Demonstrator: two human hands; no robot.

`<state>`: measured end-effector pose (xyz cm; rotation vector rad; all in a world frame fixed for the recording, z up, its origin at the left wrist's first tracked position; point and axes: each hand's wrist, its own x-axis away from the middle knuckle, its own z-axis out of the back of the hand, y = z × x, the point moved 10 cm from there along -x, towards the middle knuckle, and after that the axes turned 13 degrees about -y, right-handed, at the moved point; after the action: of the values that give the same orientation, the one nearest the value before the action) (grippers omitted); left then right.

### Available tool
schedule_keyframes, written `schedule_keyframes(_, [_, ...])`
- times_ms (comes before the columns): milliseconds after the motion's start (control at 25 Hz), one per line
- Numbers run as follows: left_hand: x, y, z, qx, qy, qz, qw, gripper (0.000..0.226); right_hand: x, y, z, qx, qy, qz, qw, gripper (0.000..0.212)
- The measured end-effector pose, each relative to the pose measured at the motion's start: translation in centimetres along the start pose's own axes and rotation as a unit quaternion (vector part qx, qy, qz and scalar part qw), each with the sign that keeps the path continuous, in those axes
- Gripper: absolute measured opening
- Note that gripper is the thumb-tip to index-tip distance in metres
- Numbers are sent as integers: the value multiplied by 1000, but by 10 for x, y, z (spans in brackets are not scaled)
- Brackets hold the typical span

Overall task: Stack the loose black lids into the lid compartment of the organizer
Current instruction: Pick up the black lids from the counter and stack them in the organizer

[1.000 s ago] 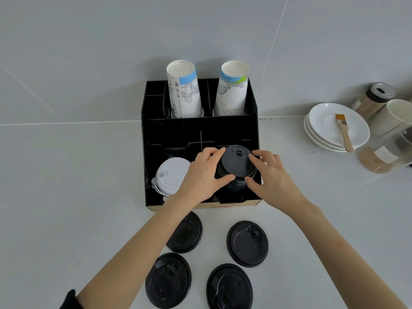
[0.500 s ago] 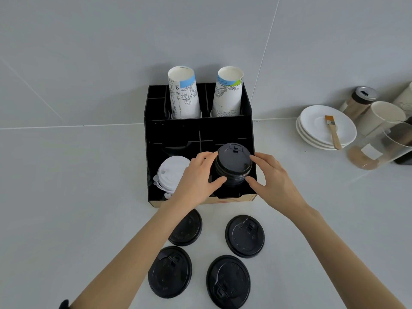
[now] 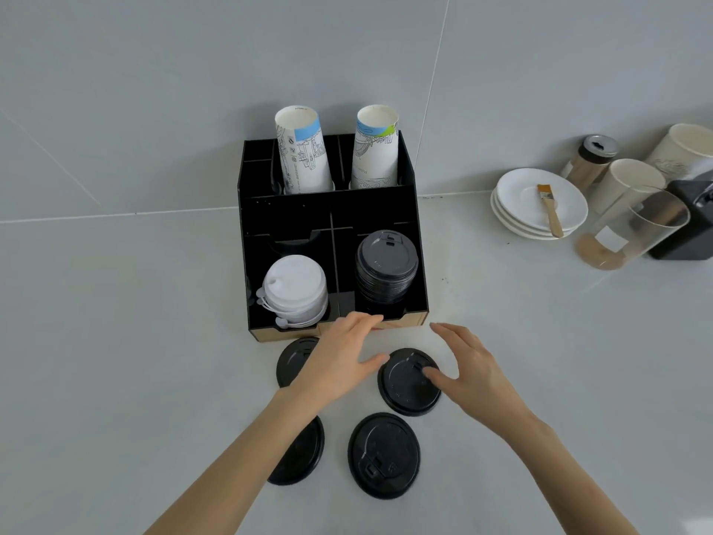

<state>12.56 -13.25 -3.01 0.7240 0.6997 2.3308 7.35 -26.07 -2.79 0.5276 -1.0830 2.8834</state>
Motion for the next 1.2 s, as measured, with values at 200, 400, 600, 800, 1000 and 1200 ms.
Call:
schedule_keyframes(200, [-2, -9, -40, -21, -76, 32, 996, 62, 13, 19, -30, -18, -33, -22, 999, 64])
schedule_keyframes(400, [-3, -12, -63, -42, -124, 47, 990, 67, 14, 26, -46, -27, -38, -22, 999, 65])
schedule_keyframes(600, [-4, -13, -67, -38, -121, 49, 991, 69, 12, 30, -44, -37, -18, -27, 999, 62])
schedule_keyframes(800, [1, -12, -63, -21, -82, 47, 995, 67, 13, 25, -41, -42, -6, -17, 999, 57])
schedule_keyframes(1000, [7, -10, -54, -9, -50, 41, 998, 66, 16, 14, -32, -43, 1, 5, 999, 56])
schedule_keyframes(1200, [16, -2, -37, 45, 7, 27, 999, 64, 16, -4, -17, -34, 9, 32, 999, 60])
